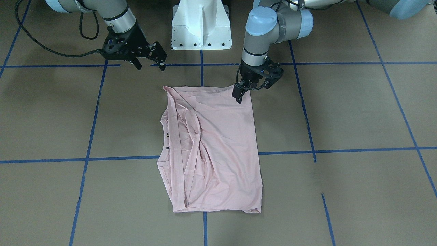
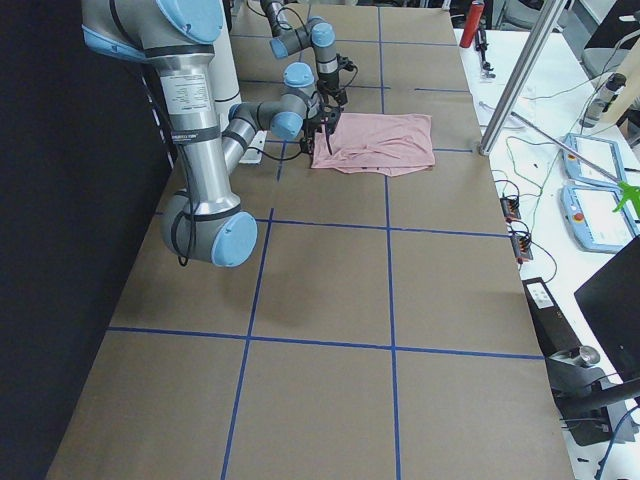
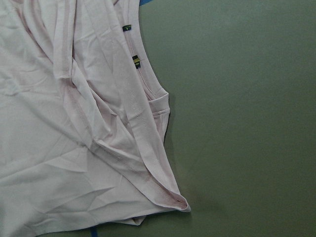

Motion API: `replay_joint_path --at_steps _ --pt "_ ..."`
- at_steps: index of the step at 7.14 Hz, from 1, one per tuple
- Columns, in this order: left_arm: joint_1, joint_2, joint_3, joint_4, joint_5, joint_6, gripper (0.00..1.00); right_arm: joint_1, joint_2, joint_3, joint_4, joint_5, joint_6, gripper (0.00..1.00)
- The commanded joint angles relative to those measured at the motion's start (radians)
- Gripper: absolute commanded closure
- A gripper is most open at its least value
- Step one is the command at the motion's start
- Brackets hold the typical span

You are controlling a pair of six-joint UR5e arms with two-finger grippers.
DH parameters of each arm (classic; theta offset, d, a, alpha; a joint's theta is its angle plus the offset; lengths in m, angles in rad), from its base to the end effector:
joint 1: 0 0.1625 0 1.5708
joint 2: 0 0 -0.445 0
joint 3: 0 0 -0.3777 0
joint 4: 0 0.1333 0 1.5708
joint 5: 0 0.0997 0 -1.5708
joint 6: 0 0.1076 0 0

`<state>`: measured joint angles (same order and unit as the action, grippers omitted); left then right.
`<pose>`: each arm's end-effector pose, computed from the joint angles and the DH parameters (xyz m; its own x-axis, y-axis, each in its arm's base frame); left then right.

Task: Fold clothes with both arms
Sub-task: 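Lower both grippers to the bundle's edge nearest the robot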

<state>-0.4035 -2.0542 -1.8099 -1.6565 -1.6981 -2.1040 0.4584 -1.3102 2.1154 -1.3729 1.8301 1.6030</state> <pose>0.5381 -0.3598 0.3084 0.3921 -0.7156 -0.5781 0.5856 0.6788 -0.4430 -0.4175 -0.3239 0.2920 0.4744 0.2688 0.8383 -0.2493 0.9543 -0.1649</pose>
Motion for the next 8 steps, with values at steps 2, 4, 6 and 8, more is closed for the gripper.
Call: replay_joint_path --at_steps 2,4,6,8 --pt "0.058 0.000 -0.005 0.044 0.015 -0.048 0.03 0.002 0.000 0.002 0.002 0.000 0.000 0.00" --pt "0.080 0.019 -0.005 0.057 0.017 -0.059 0.02 0.000 0.002 0.002 0.002 0.000 0.002 0.00" --pt "0.087 0.023 -0.005 0.072 0.017 -0.059 0.09 0.002 0.002 0.003 0.002 0.000 0.002 0.00" --pt "0.092 0.023 -0.005 0.072 0.017 -0.060 0.79 0.003 0.002 0.006 0.002 0.000 0.000 0.00"
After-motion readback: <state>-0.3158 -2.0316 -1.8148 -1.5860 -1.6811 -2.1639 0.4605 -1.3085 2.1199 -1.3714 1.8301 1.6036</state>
